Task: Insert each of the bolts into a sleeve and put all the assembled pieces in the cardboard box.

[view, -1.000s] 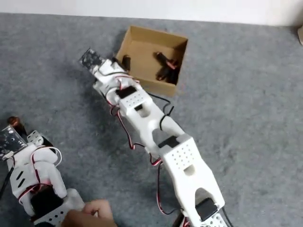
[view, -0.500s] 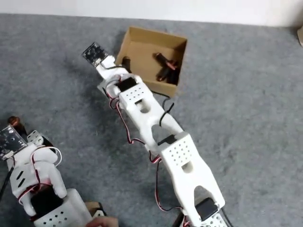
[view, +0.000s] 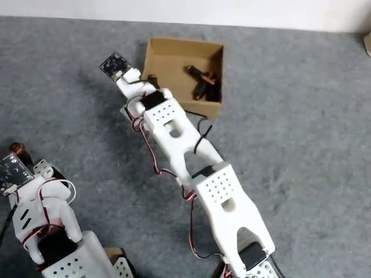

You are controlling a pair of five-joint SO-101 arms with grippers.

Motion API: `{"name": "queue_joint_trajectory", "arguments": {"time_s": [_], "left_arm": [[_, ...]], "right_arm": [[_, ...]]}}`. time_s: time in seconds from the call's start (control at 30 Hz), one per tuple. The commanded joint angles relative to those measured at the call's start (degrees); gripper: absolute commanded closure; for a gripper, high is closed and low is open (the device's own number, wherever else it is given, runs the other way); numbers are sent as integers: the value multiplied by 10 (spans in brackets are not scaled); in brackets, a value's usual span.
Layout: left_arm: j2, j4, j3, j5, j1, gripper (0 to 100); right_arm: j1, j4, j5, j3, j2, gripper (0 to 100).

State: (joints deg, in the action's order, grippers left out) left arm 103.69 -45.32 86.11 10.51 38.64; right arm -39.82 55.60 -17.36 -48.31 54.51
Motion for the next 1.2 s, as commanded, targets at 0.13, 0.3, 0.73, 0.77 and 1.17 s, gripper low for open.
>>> {"name": "queue_joint_trajectory", "arguments": {"time_s": [0.13, 0.3, 0.73, 0.77, 1.17], "left_arm": [[9, 19, -21, 4, 4, 994], [9, 19, -21, 4, 4, 994], [9, 19, -20, 4, 0, 994], [9, 19, -20, 2, -7, 994], [9, 18, -20, 1, -21, 994]], "right_arm": [[-31, 18, 8, -6, -15, 746], [-33, 52, 8, -10, -21, 746], [-51, 65, -25, -125, -28, 745], [-51, 74, -26, -125, -28, 745], [-73, 196, -24, -183, -30, 745]]}}
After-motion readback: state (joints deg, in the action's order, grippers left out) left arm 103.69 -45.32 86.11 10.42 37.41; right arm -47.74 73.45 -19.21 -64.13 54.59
